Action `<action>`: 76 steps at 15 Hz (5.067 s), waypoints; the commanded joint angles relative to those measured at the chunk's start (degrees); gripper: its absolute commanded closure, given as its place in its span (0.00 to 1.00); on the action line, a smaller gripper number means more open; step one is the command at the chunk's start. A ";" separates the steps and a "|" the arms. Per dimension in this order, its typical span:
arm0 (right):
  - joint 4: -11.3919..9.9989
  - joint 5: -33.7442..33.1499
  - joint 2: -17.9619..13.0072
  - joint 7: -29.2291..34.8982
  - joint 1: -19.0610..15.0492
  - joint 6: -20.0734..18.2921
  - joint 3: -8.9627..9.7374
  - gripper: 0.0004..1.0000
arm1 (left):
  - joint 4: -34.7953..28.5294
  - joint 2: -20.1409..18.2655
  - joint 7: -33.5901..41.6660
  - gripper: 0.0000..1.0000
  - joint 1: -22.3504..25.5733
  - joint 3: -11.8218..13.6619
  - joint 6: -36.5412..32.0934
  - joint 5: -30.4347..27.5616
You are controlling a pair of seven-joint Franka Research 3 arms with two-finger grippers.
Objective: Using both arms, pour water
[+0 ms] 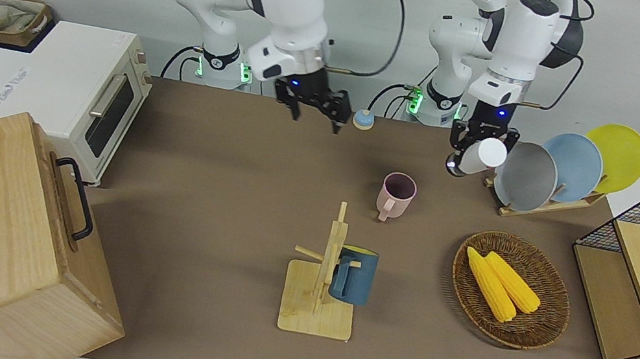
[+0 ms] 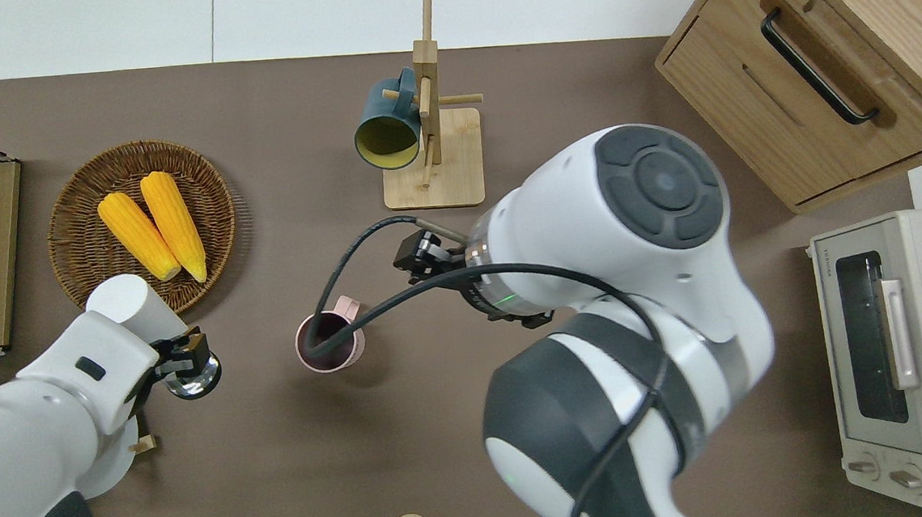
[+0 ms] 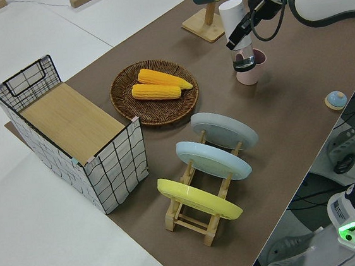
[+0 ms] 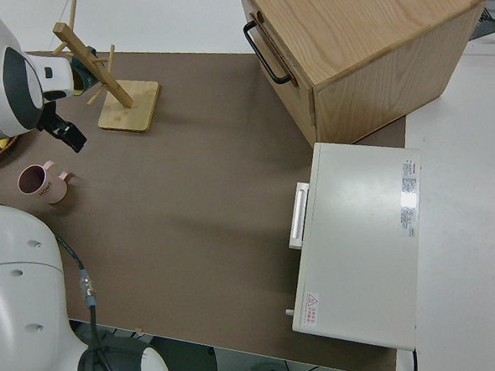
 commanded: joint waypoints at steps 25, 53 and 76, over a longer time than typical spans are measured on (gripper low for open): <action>-1.12 -12.41 -13.63 -46.96 -6.39 -19.01 -19.28 0.01 | 0.84 6.01 -1.02 1.00 -10.59 -0.85 -6.62 -5.60; -1.12 -11.62 -13.63 -46.88 -5.08 -18.22 -17.96 0.01 | 17.36 21.39 -0.58 1.00 -9.88 -0.14 -30.45 -5.25; -1.12 -11.62 -13.63 -46.88 -5.08 -18.31 -17.96 0.01 | 24.84 24.92 -1.46 1.00 -9.88 -0.06 -42.49 -5.25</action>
